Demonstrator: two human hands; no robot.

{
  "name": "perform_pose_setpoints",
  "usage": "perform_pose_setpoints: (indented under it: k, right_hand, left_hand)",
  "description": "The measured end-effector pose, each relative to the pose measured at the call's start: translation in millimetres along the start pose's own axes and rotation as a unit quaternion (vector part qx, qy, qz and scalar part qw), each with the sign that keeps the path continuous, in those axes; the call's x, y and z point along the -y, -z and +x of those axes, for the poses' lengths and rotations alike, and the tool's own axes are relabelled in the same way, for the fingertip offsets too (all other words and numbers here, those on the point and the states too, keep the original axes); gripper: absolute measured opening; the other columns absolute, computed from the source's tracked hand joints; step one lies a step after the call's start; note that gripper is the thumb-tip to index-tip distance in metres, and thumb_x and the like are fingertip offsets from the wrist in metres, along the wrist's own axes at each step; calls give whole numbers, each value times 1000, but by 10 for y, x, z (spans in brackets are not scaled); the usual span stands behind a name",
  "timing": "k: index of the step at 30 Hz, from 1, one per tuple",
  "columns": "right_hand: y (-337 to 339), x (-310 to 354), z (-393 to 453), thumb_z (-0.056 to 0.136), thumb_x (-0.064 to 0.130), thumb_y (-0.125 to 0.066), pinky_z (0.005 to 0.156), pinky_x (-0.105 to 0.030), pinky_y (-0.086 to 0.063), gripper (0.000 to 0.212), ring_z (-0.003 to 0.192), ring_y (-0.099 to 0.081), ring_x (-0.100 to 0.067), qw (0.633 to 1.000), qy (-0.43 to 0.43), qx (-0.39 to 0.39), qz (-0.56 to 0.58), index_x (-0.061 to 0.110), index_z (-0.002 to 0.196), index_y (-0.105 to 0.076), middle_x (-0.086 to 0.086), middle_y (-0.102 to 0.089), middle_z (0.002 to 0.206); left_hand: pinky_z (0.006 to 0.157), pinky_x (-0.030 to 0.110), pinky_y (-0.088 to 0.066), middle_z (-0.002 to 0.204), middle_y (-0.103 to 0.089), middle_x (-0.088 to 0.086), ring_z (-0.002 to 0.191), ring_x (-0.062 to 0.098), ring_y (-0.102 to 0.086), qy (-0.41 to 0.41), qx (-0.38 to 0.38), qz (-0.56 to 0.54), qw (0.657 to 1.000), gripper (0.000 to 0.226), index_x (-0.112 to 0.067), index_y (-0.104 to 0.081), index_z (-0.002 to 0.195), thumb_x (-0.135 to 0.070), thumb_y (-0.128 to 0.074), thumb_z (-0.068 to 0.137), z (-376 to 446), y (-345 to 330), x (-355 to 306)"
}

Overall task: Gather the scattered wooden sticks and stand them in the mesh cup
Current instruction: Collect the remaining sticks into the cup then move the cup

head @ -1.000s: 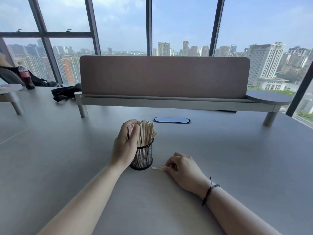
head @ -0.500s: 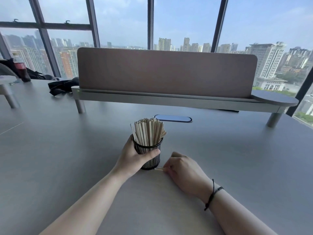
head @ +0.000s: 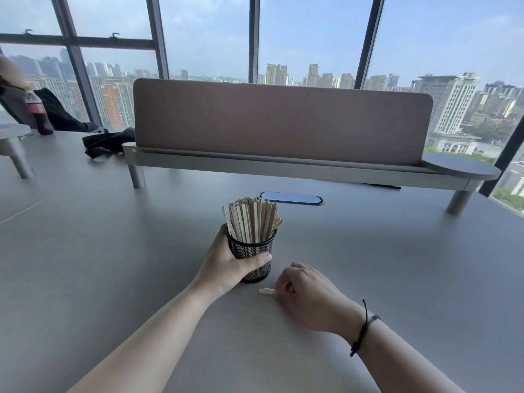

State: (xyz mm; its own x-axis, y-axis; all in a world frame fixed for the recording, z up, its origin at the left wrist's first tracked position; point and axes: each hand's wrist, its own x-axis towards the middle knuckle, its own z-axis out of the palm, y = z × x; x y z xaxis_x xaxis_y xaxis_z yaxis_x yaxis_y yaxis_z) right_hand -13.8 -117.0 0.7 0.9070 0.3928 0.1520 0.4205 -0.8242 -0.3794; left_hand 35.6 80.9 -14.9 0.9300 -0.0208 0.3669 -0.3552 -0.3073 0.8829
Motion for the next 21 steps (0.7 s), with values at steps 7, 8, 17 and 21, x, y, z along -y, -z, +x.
perform_pose_setpoints:
  k: [7, 8, 17, 21]
  right_hand:
    - [67, 48, -36, 94, 39, -57, 70, -21, -32, 21, 82, -50, -11, 1000, -7, 16, 4, 22, 100, -68, 9, -54, 91]
    - [74, 53, -38, 94, 40, -57, 70, -21, -32, 22, 82, -49, -10, 1000, -7, 18, 5, 22, 100, -69, 9, -54, 91]
    - [84, 36, -92, 95, 35, -44, 72, -31, -43, 20, 83, -57, -18, 999, 35, 19, 21, 19, 99, -57, 2, -62, 93]
    - [232, 90, -45, 99, 25, -55, 53, -33, -37, 15, 55, -40, -14, 981, 11, -35, 191, 24, 85, -50, -4, -53, 65]
  left_hand:
    - [104, 47, -50, 120, -72, -7, 116, 10, -65, 18, 9, -10, 1000, 73, -23, -60, 125, -45, -91, 62, -16, 9, -15]
    - [104, 48, -49, 121, -71, -7, 117, 11, -65, 22, 12, -9, 1000, 72, -23, -59, 125, -43, -90, 63, -17, 14, -16]
    - [101, 50, -51, 117, -70, -5, 114, 13, -65, 37, 9, -17, 999, 69, -26, -57, 121, -35, -87, 60, -27, 11, 47]
    - [98, 47, -53, 115, -72, -5, 112, 12, -67, 22, 10, -15, 1000, 69, -26, -60, 122, -33, -91, 61, 2, 7, 40]
